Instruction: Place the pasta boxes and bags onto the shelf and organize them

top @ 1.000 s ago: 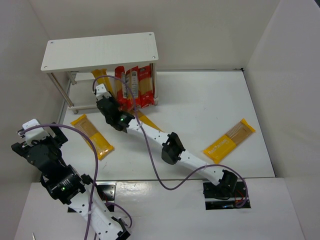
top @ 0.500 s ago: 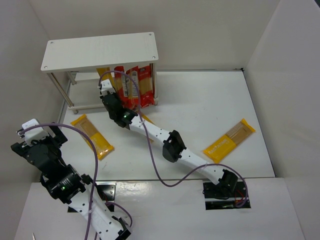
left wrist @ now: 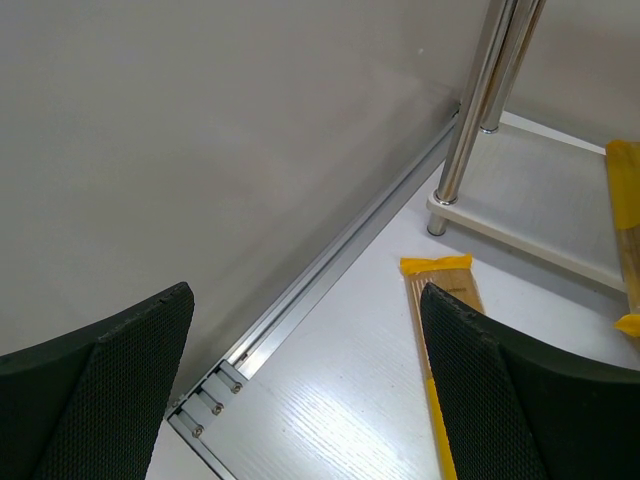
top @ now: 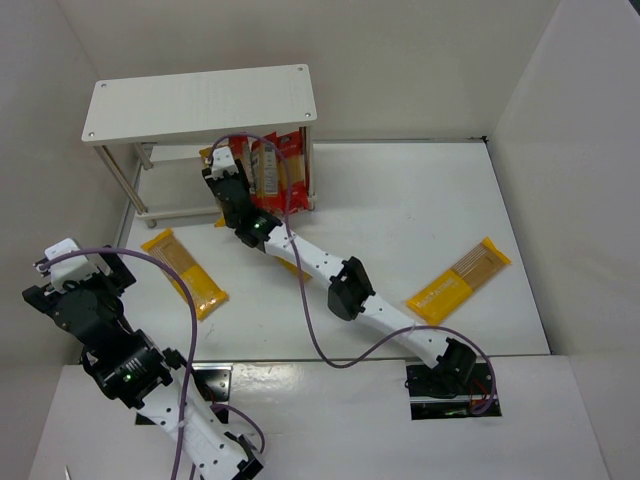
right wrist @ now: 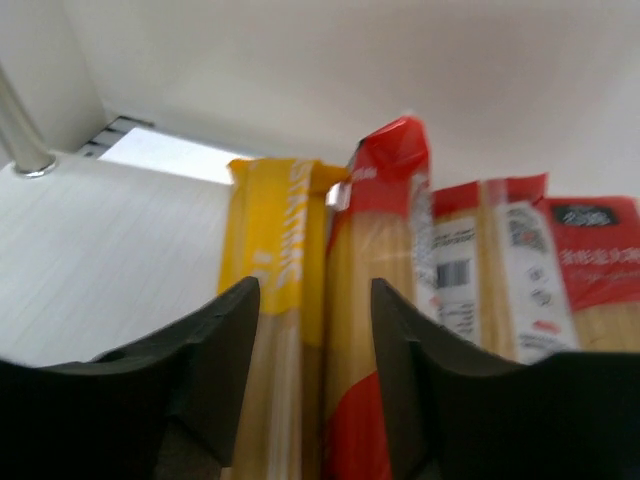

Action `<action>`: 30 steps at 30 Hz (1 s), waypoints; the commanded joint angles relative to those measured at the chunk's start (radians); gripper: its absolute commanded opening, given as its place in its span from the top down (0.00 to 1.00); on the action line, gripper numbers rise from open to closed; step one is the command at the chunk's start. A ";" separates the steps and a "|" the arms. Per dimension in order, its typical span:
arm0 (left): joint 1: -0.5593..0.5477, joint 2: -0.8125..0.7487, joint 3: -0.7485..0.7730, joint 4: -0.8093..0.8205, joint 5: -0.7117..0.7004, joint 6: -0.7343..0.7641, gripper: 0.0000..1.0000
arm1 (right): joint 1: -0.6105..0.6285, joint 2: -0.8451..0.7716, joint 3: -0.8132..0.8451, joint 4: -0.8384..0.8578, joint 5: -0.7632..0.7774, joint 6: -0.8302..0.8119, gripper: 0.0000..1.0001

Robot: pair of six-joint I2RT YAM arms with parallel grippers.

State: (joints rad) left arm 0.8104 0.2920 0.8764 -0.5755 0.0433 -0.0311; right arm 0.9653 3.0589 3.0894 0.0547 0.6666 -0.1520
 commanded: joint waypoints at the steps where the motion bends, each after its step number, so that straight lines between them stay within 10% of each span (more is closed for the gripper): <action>1: 0.009 -0.013 -0.004 0.035 0.013 -0.004 0.00 | -0.014 -0.023 0.051 0.100 0.019 0.000 0.42; 13: 0.009 -0.013 -0.004 0.035 0.023 0.005 0.00 | -0.002 -0.100 0.051 -0.162 0.005 0.095 0.19; 30: 0.009 -0.025 -0.004 0.035 0.050 0.014 0.00 | 0.076 -0.285 0.051 -0.493 0.024 0.239 0.14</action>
State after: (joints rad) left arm 0.8104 0.2783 0.8764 -0.5755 0.0784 -0.0288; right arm 1.0271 2.8655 3.0917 -0.3431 0.6765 0.0338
